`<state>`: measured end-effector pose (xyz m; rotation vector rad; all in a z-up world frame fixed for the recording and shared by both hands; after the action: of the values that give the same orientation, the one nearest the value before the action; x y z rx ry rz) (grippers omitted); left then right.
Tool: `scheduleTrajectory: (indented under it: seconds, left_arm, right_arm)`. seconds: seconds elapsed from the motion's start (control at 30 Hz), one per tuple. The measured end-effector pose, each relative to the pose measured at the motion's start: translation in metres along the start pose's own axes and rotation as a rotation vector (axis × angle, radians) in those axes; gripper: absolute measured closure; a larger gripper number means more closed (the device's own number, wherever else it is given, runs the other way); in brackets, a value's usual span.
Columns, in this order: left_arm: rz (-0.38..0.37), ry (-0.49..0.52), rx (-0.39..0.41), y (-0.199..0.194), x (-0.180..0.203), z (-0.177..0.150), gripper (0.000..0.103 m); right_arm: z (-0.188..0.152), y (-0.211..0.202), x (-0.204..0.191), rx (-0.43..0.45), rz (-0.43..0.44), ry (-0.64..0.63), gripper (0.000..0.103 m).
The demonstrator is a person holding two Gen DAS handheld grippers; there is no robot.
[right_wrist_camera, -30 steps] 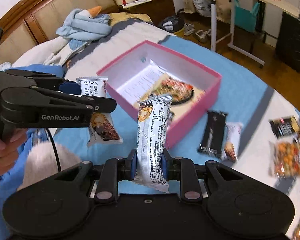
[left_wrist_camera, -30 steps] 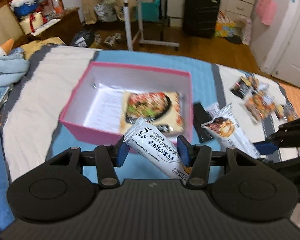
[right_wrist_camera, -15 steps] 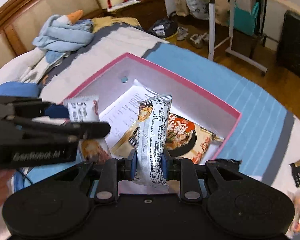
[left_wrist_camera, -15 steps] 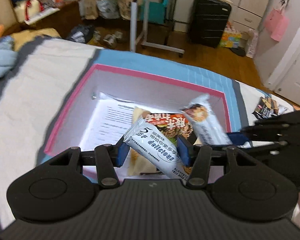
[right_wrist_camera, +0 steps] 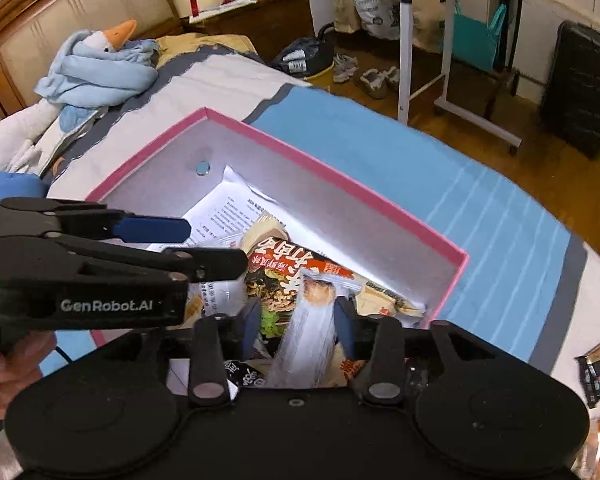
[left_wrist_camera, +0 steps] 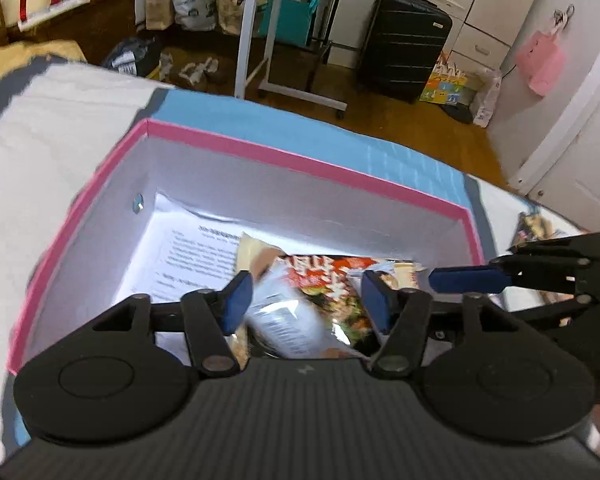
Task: Organize snacks
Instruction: 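Withdraw both open grippers from the pink box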
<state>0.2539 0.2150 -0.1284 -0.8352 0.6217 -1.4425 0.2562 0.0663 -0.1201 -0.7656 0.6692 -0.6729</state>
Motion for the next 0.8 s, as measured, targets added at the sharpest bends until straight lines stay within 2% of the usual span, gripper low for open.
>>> scheduleTrajectory:
  seconds: [0.13, 0.3, 0.37, 0.47, 0.6, 0.7, 0.8]
  left_arm:
    - [-0.024, 0.010, 0.002, -0.020, 0.007, -0.006, 0.038]
    - [-0.026, 0.072, 0.037, -0.069, 0.026, -0.009, 0.028]
    - [-0.030, 0.100, 0.045, -0.088, 0.035, -0.009, 0.026]
    - [-0.017, 0.173, 0.064, -0.115, 0.057, -0.014, 0.023]
    - [-0.011, 0.267, 0.092, -0.143, 0.091, -0.022, 0.018]
    - [-0.026, 0.329, 0.101, -0.159, 0.120, -0.031, 0.014]
    - [-0.049, 0.362, 0.079, -0.167, 0.148, -0.039, 0.013]
  right_arm:
    - [-0.004, -0.033, -0.001, 0.020, 0.001, -0.035, 0.054]
    - [-0.013, -0.099, 0.006, 0.052, -0.016, -0.062, 0.054]
    - [-0.017, -0.128, 0.011, 0.064, -0.028, -0.067, 0.053]
    - [-0.027, -0.166, 0.022, 0.042, -0.057, -0.069, 0.047]
    - [-0.042, -0.206, 0.039, 0.053, -0.089, -0.069, 0.046]
    - [-0.056, -0.229, 0.047, 0.058, -0.093, -0.077, 0.044]
    - [-0.072, -0.246, 0.054, 0.065, -0.105, -0.094, 0.041]
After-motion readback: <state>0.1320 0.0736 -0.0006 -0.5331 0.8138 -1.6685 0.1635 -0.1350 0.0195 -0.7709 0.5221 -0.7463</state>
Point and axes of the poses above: each gripper's, at about its wrist camera, not at the fingertips, and y roughly the way its jaws point, x to its right, z to its top, the point moved 6 cm from there along y, roughly the way its jaws point, and after that the axes turned 8 degrees about z, right-handed, at the moved point
